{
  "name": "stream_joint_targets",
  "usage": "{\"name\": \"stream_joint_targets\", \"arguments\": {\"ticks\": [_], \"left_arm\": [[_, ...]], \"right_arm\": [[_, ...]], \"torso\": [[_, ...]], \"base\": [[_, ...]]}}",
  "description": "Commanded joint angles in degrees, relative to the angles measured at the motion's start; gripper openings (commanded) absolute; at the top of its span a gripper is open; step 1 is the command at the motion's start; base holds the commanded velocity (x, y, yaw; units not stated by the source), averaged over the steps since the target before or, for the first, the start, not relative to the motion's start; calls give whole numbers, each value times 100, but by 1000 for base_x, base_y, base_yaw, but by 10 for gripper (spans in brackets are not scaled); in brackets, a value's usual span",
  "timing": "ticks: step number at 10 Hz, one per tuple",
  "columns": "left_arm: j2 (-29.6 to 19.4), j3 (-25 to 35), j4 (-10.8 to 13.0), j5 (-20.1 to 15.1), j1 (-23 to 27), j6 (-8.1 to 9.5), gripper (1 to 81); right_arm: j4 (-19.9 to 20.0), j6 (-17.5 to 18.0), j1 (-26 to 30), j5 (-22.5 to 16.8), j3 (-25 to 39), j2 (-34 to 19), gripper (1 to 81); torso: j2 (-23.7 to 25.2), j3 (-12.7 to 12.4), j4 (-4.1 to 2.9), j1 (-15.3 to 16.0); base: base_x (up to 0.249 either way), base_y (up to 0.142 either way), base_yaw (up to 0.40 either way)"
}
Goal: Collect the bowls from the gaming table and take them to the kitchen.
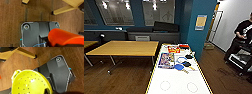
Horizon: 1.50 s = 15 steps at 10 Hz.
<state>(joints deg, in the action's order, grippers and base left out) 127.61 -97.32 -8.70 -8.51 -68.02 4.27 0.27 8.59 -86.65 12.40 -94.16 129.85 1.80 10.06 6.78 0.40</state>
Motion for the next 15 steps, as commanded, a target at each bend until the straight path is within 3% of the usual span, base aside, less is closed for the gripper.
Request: {"name": "stream_joint_targets", "arguments": {"ticks": [1, 5, 8, 10, 11, 12, 15], "left_arm": [[185, -338, 299, 84, -119, -58, 10], [546, -692, 228, 16, -453, 30, 10], [880, -1209, 299, 42, -813, -31, 10], [1294, -1756, 545, 139, -1077, -58, 10], [1573, -2139, 684, 504, -1234, -58, 10], [1760, -2388, 730, 675, -1315, -58, 10], [2261, -3021, 721, 737, -1560, -49, 10]], "right_arm": [[-115, -24, 222, -360, -30, -151, 10], [-185, -24, 231, -387, -75, -106, 10], [-185, -24, 249, -466, -128, -45, 10], [-176, -24, 249, -651, -532, 228, 10], [-150, -7, 249, -791, -837, 420, 10], [-150, -16, 240, -915, -1121, 588, 10], [-150, -7, 213, -967, -1736, 1028, 10]], "torso": [[0, 0, 0, 0], [2, -4, 0, 0], [2, -6, 0, 0], [2, -6, 0, 0], [5, -6, 0, 0], [5, -6, 0, 0], [5, -9, 0, -2]], "base": [[0, 0, 0], [0, 0, 0], [0, 0, 0], [0, 0, 0], [0, 0, 0], [0, 0, 0], [0, 0, 0]]}}
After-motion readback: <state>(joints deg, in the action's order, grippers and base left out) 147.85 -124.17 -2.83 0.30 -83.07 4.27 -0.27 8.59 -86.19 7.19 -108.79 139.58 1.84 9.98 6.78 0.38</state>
